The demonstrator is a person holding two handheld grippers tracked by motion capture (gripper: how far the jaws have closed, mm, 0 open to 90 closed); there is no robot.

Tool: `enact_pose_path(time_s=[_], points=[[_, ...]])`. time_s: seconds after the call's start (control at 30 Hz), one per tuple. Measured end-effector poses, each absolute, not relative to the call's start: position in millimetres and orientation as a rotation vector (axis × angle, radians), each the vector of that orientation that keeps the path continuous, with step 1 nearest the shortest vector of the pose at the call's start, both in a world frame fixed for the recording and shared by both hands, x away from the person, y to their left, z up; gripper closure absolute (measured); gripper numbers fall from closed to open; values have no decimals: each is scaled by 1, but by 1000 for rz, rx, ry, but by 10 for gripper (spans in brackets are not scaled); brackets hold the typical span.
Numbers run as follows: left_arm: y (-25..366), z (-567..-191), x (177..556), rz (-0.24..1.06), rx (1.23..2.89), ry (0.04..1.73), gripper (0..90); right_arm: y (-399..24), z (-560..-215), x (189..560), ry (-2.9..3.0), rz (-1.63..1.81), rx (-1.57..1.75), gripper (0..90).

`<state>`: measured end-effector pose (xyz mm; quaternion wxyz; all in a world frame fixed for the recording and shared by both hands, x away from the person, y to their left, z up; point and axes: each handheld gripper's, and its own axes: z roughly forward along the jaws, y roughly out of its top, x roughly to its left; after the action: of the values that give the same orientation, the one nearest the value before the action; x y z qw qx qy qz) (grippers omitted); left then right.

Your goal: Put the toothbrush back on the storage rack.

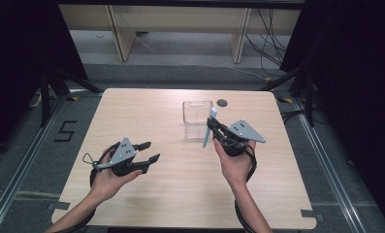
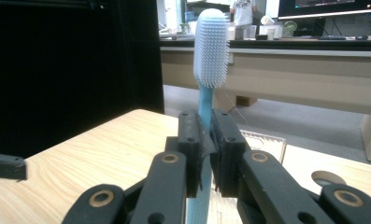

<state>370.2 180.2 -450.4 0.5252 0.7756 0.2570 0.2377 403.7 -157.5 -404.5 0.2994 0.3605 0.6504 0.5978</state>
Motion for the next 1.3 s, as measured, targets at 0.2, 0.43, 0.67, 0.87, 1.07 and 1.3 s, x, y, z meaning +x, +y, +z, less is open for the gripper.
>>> enact_pose_path(time_s=[0.2, 0.43, 0.67, 0.87, 1.07, 1.3], points=[[195, -466, 368, 586, 1835, 645, 403, -156, -404, 410, 1719, 1591, 1004, 836], [210, -480, 365, 601, 1816, 710, 373, -157, -396, 420, 1714, 1591, 977, 836], [218, -491, 366, 619, 1792, 764, 351, -158, -387, 425, 1704, 1570, 1003, 836], [222, -498, 366, 622, 1786, 791, 346, -160, -381, 434, 1678, 1579, 971, 836], [222, -501, 367, 629, 1777, 796, 346, -161, -377, 441, 1675, 1566, 976, 836], [221, -504, 368, 623, 1766, 798, 345, -159, -370, 448, 1660, 1551, 960, 836]])
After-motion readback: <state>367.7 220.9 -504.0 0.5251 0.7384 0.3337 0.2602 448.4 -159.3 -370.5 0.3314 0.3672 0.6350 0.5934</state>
